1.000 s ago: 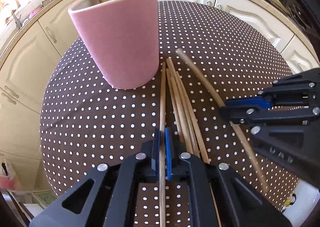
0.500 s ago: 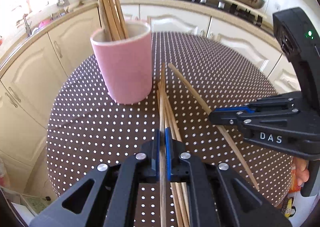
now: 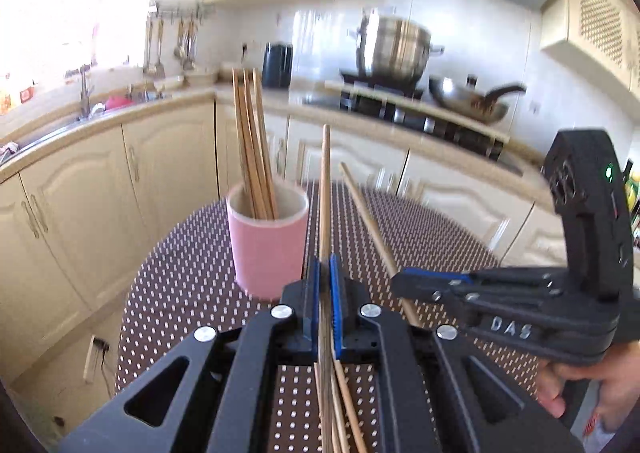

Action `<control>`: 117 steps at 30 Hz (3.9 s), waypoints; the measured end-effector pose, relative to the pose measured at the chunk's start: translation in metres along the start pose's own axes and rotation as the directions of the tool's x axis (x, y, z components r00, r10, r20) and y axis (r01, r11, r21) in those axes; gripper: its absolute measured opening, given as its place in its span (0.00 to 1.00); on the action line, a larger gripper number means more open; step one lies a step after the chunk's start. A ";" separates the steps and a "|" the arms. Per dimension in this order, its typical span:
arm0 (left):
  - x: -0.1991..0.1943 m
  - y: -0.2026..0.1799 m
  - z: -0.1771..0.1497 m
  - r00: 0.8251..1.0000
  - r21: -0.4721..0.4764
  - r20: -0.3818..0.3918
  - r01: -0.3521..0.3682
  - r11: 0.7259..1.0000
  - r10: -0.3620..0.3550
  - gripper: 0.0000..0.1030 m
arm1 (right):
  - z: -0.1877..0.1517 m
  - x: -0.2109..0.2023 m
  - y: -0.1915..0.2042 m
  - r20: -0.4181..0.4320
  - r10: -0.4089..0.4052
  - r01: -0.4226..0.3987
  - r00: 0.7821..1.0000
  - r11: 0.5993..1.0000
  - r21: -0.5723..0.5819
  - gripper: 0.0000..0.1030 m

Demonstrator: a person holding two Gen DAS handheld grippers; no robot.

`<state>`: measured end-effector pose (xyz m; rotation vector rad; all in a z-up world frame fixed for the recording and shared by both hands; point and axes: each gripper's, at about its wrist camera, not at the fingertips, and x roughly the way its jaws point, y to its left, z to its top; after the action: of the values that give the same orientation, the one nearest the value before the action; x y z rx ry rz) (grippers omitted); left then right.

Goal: Organize utensils
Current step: 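Lift the held chopsticks with both tools and carry them above the cup, then lower both held chopsticks into the pink cup, then open both tools and withdraw them from the cup toward the pile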

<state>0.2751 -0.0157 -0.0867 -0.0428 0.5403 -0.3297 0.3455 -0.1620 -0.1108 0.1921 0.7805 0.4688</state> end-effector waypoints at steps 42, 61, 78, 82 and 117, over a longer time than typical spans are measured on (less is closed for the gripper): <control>0.036 0.044 0.095 0.821 -0.194 0.552 -0.041 0.980 0.144 0.05 | 0.107 0.040 0.043 0.573 0.117 -0.057 0.811 0.991 -0.121 0.06; 0.091 0.066 0.077 0.858 -0.220 0.482 -0.077 0.972 0.177 0.05 | 0.098 0.077 0.031 0.559 0.112 -0.048 0.821 0.991 -0.128 0.06; 0.083 0.054 0.041 0.936 -0.127 0.310 -0.131 0.983 0.164 0.06 | 0.051 0.083 0.044 0.444 0.003 0.103 0.896 0.971 -0.214 0.07; 0.081 0.058 0.041 0.947 -0.143 0.269 -0.138 0.980 0.173 0.07 | 0.043 0.087 0.044 0.420 -0.027 0.124 0.907 0.971 -0.204 0.07; -0.023 0.014 0.028 0.959 -0.028 0.245 -0.143 0.989 0.145 0.62 | 0.009 -0.013 0.067 0.436 -0.095 0.158 0.895 0.981 -0.109 0.46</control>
<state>0.2745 0.0038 -0.0531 -0.0529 0.2960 -0.1759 0.3215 -0.1087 -0.0744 0.1042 0.3207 0.3385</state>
